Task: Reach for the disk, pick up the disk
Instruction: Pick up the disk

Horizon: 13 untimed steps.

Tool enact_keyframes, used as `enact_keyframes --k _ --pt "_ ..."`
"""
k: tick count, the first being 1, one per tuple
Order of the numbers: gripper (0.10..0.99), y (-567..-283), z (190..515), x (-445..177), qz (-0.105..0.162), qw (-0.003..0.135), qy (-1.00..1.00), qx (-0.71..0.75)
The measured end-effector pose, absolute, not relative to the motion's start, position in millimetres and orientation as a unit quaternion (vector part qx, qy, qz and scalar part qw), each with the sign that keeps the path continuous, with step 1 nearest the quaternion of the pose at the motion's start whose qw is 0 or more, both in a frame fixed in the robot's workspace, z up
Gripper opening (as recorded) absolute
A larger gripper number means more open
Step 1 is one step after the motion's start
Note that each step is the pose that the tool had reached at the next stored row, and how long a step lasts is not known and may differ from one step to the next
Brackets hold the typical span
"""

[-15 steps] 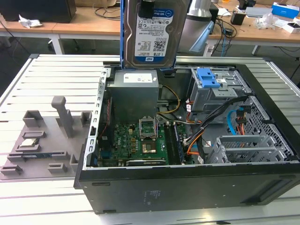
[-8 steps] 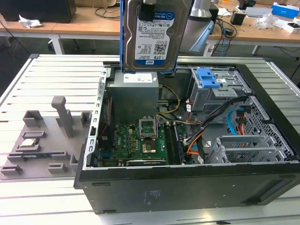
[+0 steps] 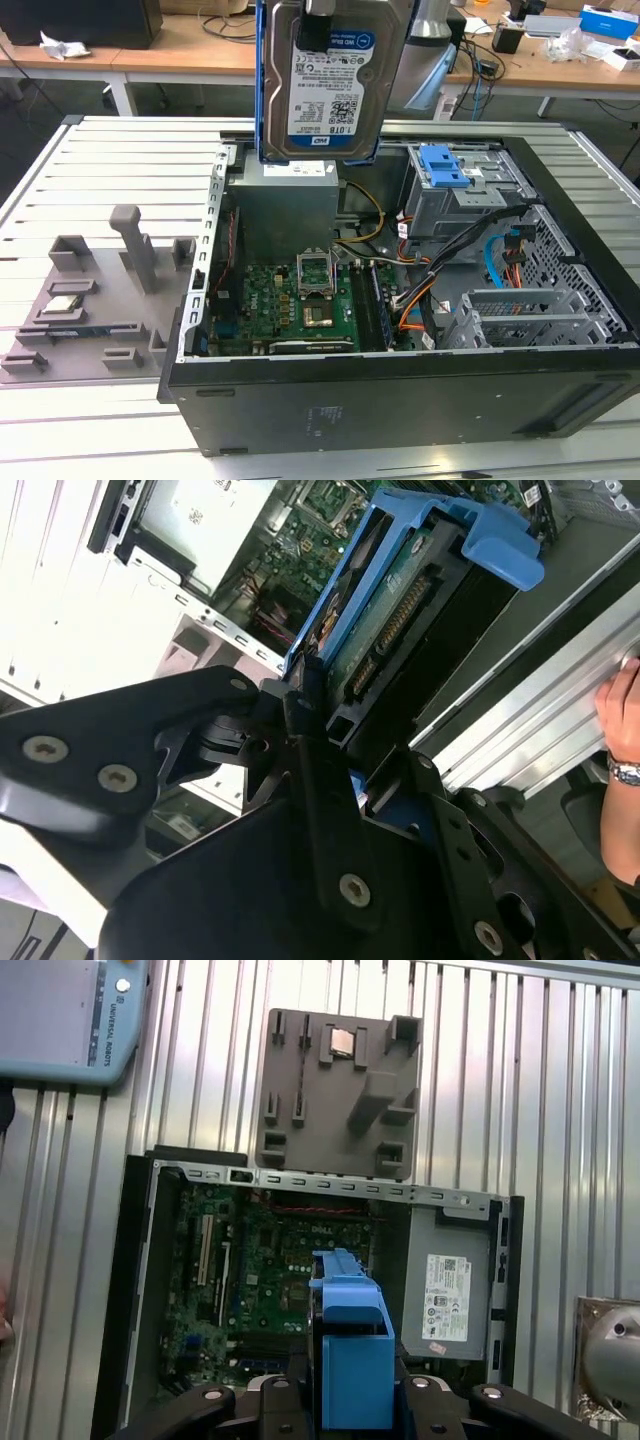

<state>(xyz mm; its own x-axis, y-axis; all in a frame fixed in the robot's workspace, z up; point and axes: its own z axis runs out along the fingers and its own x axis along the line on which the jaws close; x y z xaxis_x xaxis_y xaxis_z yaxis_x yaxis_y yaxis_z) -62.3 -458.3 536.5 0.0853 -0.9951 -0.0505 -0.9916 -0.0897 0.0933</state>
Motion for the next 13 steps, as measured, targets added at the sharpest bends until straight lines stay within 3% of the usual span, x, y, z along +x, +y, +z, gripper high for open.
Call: enact_keyframes --k 13 --pt "0.365 -481 536 -62 -0.050 0.018 -0.674 0.736"
